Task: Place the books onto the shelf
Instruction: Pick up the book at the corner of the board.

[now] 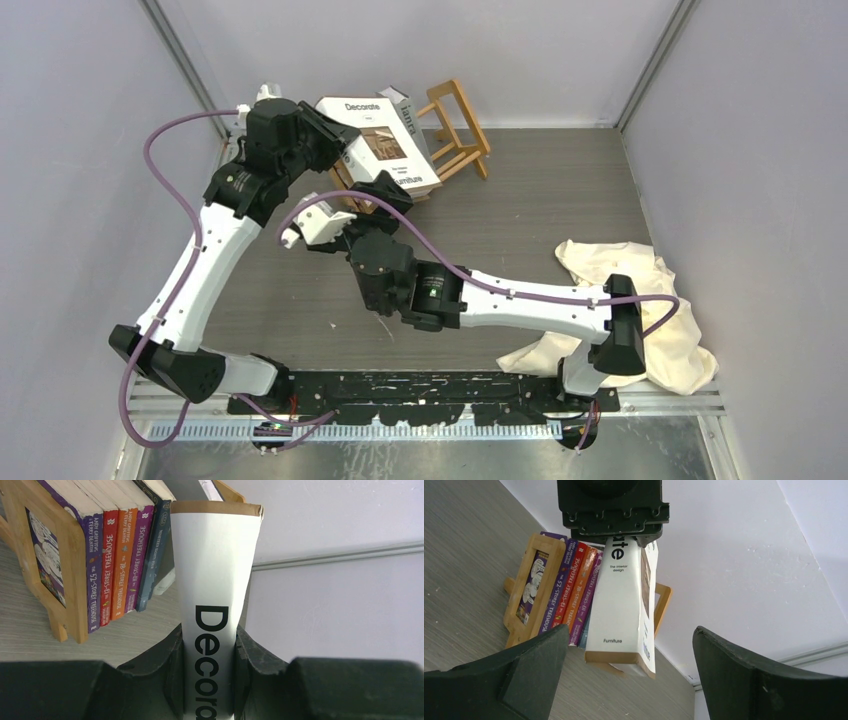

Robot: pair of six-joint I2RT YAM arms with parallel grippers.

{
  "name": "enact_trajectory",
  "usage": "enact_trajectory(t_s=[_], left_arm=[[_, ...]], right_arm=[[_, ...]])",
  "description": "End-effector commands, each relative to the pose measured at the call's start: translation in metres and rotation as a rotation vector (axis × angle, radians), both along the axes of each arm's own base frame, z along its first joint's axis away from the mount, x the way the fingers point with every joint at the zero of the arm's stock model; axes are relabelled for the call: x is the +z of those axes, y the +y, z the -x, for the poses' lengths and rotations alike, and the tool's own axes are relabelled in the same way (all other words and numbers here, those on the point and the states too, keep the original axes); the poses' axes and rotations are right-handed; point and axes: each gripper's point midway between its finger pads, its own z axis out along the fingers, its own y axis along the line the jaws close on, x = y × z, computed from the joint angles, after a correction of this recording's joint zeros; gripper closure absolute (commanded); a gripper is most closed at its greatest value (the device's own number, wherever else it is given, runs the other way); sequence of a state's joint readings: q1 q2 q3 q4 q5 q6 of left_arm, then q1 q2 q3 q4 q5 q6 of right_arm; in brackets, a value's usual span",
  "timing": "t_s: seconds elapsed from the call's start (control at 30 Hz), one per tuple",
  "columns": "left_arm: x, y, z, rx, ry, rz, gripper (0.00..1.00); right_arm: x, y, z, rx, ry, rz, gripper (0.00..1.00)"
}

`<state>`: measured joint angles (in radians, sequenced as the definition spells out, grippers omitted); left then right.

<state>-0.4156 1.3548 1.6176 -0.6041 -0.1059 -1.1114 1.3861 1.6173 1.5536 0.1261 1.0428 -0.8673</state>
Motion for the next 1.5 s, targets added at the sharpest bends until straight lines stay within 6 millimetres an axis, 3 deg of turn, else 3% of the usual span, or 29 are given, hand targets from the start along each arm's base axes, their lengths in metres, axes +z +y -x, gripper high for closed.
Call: enact_trajectory(t_s=[0.0,0.6,0.73,0.93,1.1,1.2,1.47], left_arm=[[0.05,0.005,0.011,0.005,-0.132,0.029,1.0],[0.052,0.001,0.01,-0.007,-0.134,0.017,1.0],[0.051,0.001,0.008,-0.009,-0.133,0.006,1.0],[0.05,0.003,0.005,-0.001,-0.131,-0.011,1.0],[0.049,0.005,0.002,0.014,-0.129,-0.024,1.0],[0.049,0.008,0.001,0.029,-0.131,-0.028,0.85],[0.054,0.017,-0.001,0.08,-0.146,-0.029,0.79]], right_arm=[[0.024,-0.004,-0.012,-0.023,-0.012,-0.087,0.02],[0.004,-0.01,-0.057,-0.08,0.052,-0.087,0.06],[0.001,-0.01,-0.063,-0.084,0.066,-0.071,0.14],[-0.001,-0.011,-0.07,-0.081,0.084,-0.06,0.37],[0.0,-0.016,-0.074,-0.071,0.099,-0.082,0.4],[0.001,-0.019,-0.076,-0.059,0.109,-0.099,0.48],[0.009,-0.029,-0.08,-0.043,0.112,-0.134,0.51]])
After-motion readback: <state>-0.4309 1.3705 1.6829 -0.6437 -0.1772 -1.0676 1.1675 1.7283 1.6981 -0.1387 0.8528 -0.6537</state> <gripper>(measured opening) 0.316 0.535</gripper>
